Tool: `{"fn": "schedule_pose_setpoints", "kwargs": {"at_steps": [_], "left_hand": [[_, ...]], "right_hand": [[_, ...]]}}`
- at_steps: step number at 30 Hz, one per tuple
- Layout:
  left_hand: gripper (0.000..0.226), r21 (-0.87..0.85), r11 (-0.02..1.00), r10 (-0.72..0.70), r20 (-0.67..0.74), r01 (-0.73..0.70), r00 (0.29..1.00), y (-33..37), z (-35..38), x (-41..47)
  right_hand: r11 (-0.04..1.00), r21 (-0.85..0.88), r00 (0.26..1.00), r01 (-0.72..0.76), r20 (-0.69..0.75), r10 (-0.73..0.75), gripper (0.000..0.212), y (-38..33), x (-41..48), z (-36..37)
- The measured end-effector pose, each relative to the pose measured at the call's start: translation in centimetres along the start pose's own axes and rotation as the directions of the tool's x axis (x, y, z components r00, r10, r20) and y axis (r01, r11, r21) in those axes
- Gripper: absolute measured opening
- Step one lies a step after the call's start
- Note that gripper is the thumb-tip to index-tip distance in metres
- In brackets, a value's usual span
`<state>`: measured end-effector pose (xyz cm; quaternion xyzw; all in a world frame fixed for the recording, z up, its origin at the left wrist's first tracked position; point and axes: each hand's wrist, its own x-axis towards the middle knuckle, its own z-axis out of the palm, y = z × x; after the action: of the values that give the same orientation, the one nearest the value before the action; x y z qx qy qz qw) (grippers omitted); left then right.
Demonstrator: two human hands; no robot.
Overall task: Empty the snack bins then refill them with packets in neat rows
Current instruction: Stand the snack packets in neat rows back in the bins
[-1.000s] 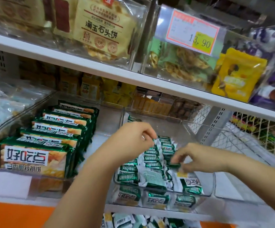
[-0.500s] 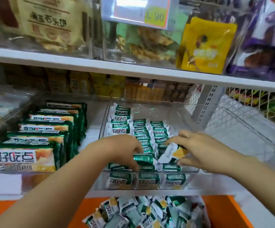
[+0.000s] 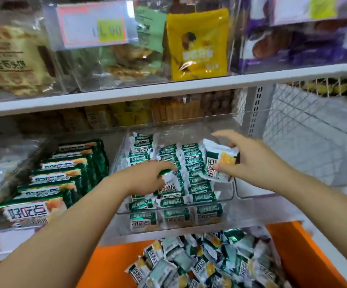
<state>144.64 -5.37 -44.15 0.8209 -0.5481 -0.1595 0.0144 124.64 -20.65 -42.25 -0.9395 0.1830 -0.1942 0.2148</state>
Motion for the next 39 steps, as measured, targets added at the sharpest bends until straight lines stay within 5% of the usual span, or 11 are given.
{"fn": "schedule_pose_setpoints", "kwargs": {"at_steps": [3, 7, 11, 16, 20, 25, 28, 39], "left_hand": [[0.047, 0.176, 0.984, -0.040, 0.021, 0.036, 0.999, 0.8, -0.5, 0.4], [0.038, 0.409, 0.909, -0.066, -0.054, 0.082, 0.996, 1.6, -0.8, 0.8], [0.029, 0.295, 0.946, -0.094, -0.153, 0.137, 0.984, 1.4, -2.3, 0.2], [0.062, 0.035, 0.993, -0.102, -0.162, 0.109, 0.982, -0.1, -3.7, -1.7], [0.040, 0.054, 0.991, -0.116, -0.164, 0.126, 0.980, -1.7, -3.3, -2.0], [0.030, 0.369, 0.889, -0.149, -0.327, 0.271, 0.933, -2.5, -2.1, -1.4], [0.028, 0.521, 0.777, -0.212, -0.310, 0.352, 0.927, -3.2, -1.7, -1.1], [0.030, 0.586, 0.690, -0.248, -0.359, 0.424, 0.900, -3.9, -1.7, -1.1]], "right_hand": [[0.999, 0.036, 0.999, 0.029, -0.017, -0.028, 0.027, 0.2, 0.2, -0.8], [0.997, 0.073, 0.999, -0.002, -0.042, 0.005, 0.026, 0.1, 0.3, -1.4], [0.999, 0.048, 0.999, 0.012, -0.038, -0.010, 0.026, 0.4, 0.5, -1.8], [0.993, 0.111, 1.000, 0.027, -0.009, -0.026, 0.027, 0.7, 0.8, -2.6], [0.995, 0.097, 0.999, 0.029, -0.032, -0.026, 0.028, 1.3, 1.1, -3.0], [0.994, 0.097, 0.998, 0.052, 0.016, -0.054, 0.029, 0.8, 1.1, -2.3], [0.994, 0.073, 0.996, 0.076, 0.042, -0.080, 0.029, 0.0, 1.1, -1.6], [0.981, 0.183, 0.988, 0.068, 0.123, -0.091, 0.033, -2.9, 2.4, 4.1]]}}
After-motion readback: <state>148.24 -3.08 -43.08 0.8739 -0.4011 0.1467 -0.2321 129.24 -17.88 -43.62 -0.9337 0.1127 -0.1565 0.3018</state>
